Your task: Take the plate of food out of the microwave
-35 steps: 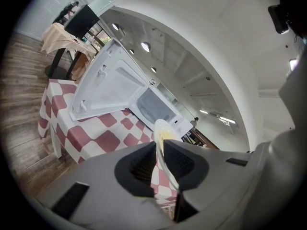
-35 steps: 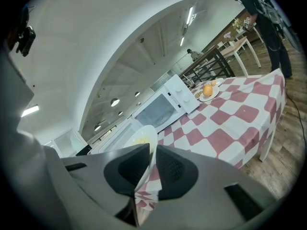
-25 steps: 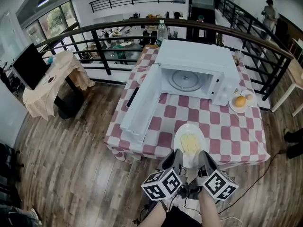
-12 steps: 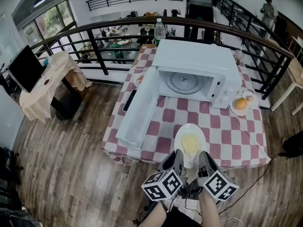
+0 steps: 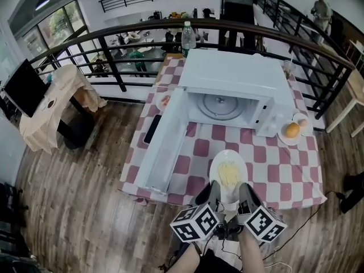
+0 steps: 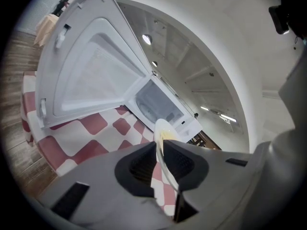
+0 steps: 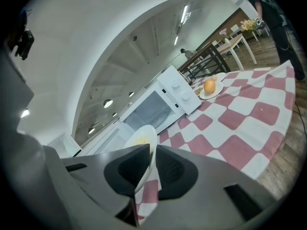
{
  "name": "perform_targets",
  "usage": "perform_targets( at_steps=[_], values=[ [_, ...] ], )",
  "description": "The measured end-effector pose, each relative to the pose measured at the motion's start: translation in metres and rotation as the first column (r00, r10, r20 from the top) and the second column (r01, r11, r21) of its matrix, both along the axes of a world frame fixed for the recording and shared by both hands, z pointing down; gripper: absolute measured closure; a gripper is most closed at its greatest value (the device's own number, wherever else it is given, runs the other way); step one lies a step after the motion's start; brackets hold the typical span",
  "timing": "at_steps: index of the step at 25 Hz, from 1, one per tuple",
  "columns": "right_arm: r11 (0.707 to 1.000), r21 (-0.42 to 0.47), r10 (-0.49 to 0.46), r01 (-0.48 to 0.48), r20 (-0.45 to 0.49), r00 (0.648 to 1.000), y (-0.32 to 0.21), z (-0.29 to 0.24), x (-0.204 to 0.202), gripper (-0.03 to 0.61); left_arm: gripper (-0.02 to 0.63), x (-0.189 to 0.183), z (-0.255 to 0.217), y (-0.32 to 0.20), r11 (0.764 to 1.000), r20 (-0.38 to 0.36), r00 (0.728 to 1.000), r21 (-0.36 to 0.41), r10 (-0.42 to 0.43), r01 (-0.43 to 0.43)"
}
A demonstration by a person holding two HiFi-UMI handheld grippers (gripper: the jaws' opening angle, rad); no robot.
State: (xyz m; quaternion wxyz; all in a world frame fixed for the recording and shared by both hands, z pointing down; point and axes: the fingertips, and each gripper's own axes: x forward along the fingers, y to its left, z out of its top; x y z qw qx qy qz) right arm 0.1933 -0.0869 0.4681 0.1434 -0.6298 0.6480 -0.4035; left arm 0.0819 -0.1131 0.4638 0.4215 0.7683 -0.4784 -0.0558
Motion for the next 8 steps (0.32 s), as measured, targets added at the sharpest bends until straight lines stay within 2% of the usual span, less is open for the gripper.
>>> perform_targets(
  at_steps=[8],
  values=[
    [1.000, -0.011, 0.015, -0.015, 0.018, 1.000, -0.038, 0.004, 0.004, 0.537, 0.552, 0.006, 0.004, -0.040, 1.000, 0.005, 1.000, -0.007, 0.016, -0.016]
  ],
)
